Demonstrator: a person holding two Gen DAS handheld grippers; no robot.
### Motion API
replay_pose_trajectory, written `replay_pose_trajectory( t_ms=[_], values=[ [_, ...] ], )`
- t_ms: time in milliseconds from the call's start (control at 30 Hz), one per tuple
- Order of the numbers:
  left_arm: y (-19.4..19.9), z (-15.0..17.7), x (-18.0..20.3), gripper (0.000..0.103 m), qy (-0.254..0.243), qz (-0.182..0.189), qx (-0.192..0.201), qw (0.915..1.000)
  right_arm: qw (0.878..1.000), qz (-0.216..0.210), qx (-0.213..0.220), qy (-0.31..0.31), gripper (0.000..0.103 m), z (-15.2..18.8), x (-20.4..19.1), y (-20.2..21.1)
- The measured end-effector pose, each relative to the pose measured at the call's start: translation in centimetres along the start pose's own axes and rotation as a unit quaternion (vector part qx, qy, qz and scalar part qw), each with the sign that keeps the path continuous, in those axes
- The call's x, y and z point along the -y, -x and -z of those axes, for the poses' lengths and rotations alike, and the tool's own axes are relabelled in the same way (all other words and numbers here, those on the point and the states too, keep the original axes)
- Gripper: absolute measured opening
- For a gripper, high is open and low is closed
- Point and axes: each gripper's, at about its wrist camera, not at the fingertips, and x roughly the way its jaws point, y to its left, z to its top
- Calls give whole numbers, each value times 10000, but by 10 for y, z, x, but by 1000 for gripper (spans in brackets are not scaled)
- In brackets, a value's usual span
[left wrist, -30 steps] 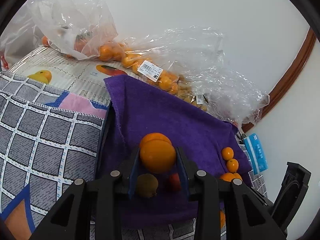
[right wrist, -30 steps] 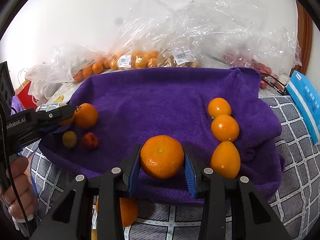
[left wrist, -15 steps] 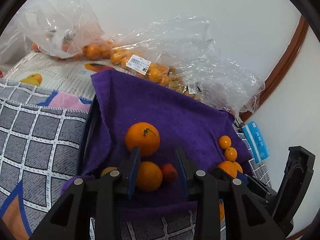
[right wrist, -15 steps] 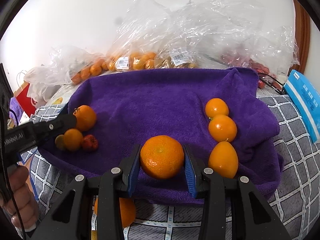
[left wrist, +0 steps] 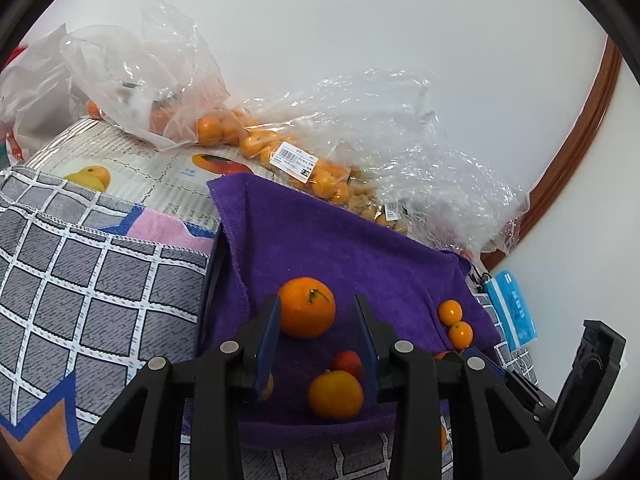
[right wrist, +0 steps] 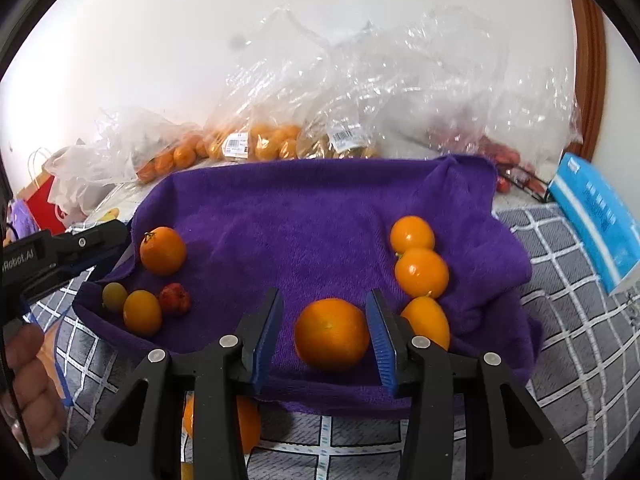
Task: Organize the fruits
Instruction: 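Lower the large orange onto the towel and open right gripper while left gripper lowers its orange, then open the left gripper to release the orange on the towel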
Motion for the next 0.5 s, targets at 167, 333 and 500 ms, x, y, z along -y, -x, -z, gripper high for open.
replay_pose_trajectory(
  t_ms=[167, 333, 500],
  values=[
    [3, 1, 3, 36, -38, -10, 67, 10000, 9999, -15, 140, 11, 43, 1, -1, 5],
    [6, 4, 12, 37, -266, -108, 159, 9995, 9993, 7, 346, -169, 43, 0, 5, 10],
    [7, 9, 20, 39, -479, -148, 193, 9986, 9986, -116, 469, -230, 43, -1, 9, 17]
  ],
)
